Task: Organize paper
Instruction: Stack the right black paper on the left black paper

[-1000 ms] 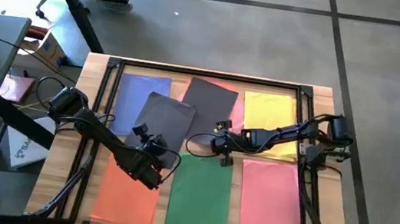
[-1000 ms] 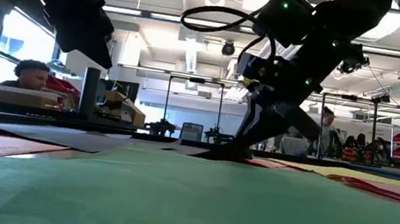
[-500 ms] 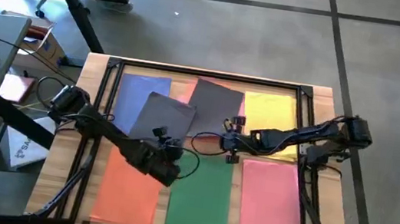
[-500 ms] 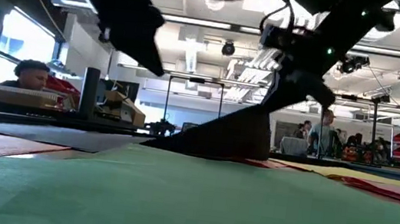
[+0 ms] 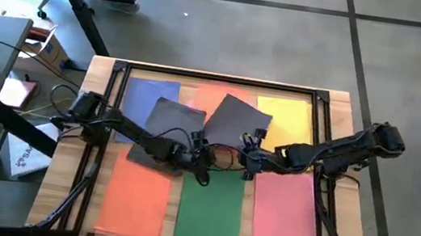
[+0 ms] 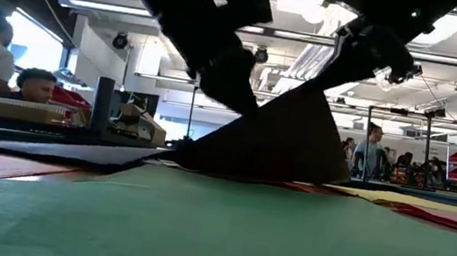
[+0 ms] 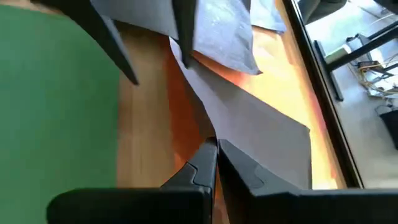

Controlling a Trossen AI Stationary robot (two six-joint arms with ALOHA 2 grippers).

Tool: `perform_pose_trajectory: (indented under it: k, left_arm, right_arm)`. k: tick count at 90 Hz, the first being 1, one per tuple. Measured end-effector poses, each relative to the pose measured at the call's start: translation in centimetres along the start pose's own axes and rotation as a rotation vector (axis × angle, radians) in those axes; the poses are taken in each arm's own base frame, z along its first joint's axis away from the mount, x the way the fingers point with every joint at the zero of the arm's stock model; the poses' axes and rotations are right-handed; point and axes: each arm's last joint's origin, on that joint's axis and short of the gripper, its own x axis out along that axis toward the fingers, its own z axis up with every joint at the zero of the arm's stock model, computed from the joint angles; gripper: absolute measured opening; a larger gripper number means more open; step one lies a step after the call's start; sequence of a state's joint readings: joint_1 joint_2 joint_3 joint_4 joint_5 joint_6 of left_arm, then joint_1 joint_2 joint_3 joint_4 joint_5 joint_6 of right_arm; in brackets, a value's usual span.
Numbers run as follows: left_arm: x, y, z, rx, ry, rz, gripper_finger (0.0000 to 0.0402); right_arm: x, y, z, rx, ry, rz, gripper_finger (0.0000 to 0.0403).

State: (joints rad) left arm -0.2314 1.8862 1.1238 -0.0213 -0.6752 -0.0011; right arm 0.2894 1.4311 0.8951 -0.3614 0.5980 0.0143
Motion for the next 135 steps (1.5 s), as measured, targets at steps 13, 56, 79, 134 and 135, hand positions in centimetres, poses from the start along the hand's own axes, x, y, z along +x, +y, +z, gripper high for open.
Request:
perform_pose_trajectory:
  k: [13, 56, 79, 134, 135]
  left_arm:
    - [1.5, -0.4, -0.6, 0.008, 0.002, 0.024, 0.0191]
    - [2.2, 0.3, -0.1, 0.081, -0.04, 0.114, 0.0008]
    - [-1.7, 1.9, 1.4, 0.28, 0.053, 0.335, 0.0001]
    - [-13.0, -0.5, -5.2, 0.39, 0.434, 0.18, 0.0]
    - [-13.2, -0.7, -5.3, 0.392, 0.434, 0.174, 0.0]
  right_arm:
    - [-0.9, 1.2, -0.2, 0.011, -0.004, -0.001, 0.0]
    - [-4.3, 5.0, -0.7, 0.016, -0.1, -0.01, 0.0]
    - [-6.4, 6.7, -1.8, 0.098, -0.143, -0.067, 0.0]
    - [-7.3, 7.8, -2.0, 0.261, -0.183, -0.015, 0.0]
    - [-7.3, 7.8, -2.0, 0.261, -0.183, -0.015, 0.0]
